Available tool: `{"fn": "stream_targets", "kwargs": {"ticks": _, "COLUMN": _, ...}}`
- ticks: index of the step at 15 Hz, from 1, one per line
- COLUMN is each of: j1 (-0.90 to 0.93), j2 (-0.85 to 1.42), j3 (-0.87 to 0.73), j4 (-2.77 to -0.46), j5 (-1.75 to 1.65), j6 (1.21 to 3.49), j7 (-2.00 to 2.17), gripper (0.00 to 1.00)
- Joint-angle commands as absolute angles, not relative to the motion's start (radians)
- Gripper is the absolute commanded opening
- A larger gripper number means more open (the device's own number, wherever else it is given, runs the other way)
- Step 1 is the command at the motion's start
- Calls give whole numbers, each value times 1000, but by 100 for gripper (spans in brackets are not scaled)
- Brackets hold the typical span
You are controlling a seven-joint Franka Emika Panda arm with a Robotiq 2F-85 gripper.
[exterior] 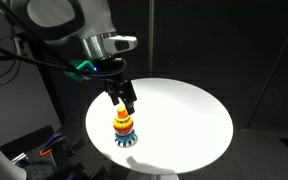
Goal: Remove the light green ring from the rings stacking stand and put it on the table
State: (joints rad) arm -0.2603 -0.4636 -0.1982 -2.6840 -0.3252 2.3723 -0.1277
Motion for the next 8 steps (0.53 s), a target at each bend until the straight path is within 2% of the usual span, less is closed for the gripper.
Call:
{"fn": "stream_targets", "kwargs": {"ticks": 1, "j1": -264, "j2": -464, "j3": -194, "j4": -2683, "j5": -322, "j6": 2370, "j7": -130, "gripper": 100}}
{"fn": "stream_targets", "kwargs": {"ticks": 8, "j1": -256, "j2": -450, "j3": -175, "j4": -2668, "j5": -322, "j6": 2358, "j7": -112, "gripper": 100}}
